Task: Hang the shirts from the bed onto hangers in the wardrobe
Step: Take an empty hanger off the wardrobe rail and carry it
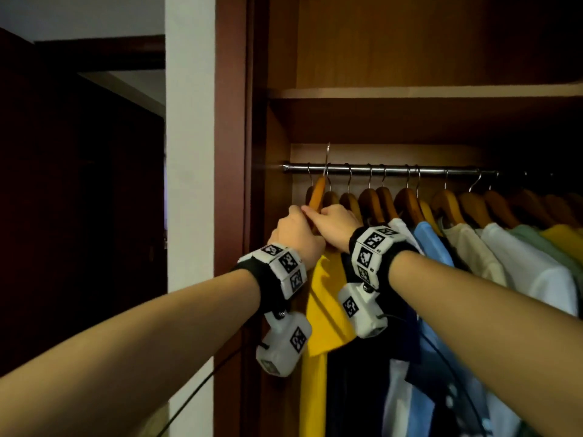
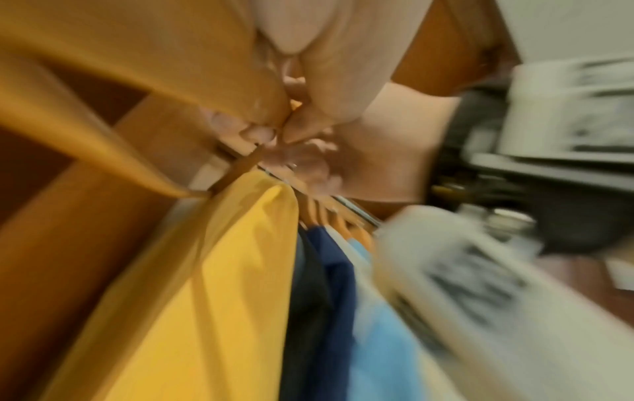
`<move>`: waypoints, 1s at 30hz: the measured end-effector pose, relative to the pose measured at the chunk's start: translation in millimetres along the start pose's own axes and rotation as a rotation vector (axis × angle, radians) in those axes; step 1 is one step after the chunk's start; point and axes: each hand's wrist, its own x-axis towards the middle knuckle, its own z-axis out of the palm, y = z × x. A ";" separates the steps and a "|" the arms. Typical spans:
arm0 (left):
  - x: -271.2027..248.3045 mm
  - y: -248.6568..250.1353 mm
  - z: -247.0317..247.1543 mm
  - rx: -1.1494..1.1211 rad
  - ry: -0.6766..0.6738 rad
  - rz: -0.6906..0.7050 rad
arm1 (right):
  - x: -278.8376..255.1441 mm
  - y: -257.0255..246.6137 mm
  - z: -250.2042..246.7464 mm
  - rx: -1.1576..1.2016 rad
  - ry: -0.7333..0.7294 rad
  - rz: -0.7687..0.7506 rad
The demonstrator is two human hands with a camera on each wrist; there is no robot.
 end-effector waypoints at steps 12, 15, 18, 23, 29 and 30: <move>-112.8 -87.0 -23.5 -0.146 -0.159 0.254 | -187.5 31.3 39.8 0.051 -0.270 0.172; -133.5 -82.5 -5.5 -0.036 -0.135 0.338 | -253.1 45.5 19.4 0.048 -0.368 0.210; -175.7 -60.1 21.2 -0.012 -0.263 0.422 | -320.0 56.0 -9.3 0.008 -0.398 0.296; -286.6 4.6 81.2 -0.024 -0.611 0.592 | -434.6 97.2 -73.9 -0.327 -0.154 0.494; -460.1 75.4 164.1 -0.101 -1.057 0.604 | -609.6 187.2 -142.6 -0.186 0.086 0.926; -500.0 89.2 178.1 -0.091 -1.113 0.623 | -649.2 203.4 -153.9 -0.184 0.130 0.996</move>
